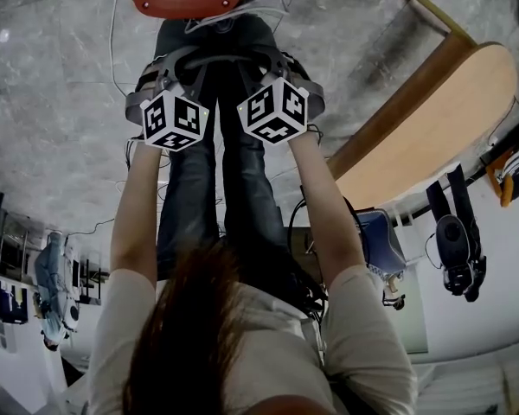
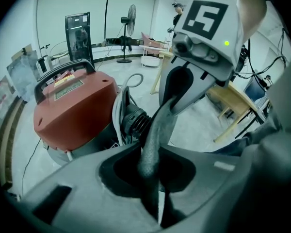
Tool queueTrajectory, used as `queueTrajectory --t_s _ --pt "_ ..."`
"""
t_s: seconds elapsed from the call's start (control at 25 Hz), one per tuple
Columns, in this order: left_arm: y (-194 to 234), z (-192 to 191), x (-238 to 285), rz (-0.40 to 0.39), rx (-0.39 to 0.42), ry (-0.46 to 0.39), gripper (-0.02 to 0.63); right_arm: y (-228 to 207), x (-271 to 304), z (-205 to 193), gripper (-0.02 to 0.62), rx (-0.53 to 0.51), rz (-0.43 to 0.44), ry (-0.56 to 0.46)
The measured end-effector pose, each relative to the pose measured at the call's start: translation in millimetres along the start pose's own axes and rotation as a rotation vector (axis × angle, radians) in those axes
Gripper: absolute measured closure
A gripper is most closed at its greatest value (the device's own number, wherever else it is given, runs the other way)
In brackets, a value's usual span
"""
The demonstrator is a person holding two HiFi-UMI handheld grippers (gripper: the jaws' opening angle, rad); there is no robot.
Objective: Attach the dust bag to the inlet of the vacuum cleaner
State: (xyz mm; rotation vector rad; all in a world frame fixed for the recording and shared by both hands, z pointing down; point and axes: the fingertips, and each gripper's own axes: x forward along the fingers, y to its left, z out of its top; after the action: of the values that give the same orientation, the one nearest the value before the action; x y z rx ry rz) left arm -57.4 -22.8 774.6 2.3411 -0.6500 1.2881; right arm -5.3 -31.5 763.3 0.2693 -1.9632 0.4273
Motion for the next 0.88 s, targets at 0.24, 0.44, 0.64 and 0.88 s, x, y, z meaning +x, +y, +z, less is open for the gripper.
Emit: queueTrajectory --t_s 0.24,0.44,0.64,0.88 --pt "22 7 2 -0.026 0.079 0.020 0.523 3 -1 2 0.550 0.131 0.001 -0.048" --pt "14 6 4 -0.005 -0.015 0.003 0.537 -10 3 1 0.539 0.098 -0.033 -0.031" --pt "13 2 4 0.030 -0.126 -0.023 0.535 -18 8 6 0.529 0.042 0.004 -0.016" --pt "18 12 7 -0.010 0.063 0.030 0.526 -13 3 2 0.538 0.183 -0.037 -0.071"
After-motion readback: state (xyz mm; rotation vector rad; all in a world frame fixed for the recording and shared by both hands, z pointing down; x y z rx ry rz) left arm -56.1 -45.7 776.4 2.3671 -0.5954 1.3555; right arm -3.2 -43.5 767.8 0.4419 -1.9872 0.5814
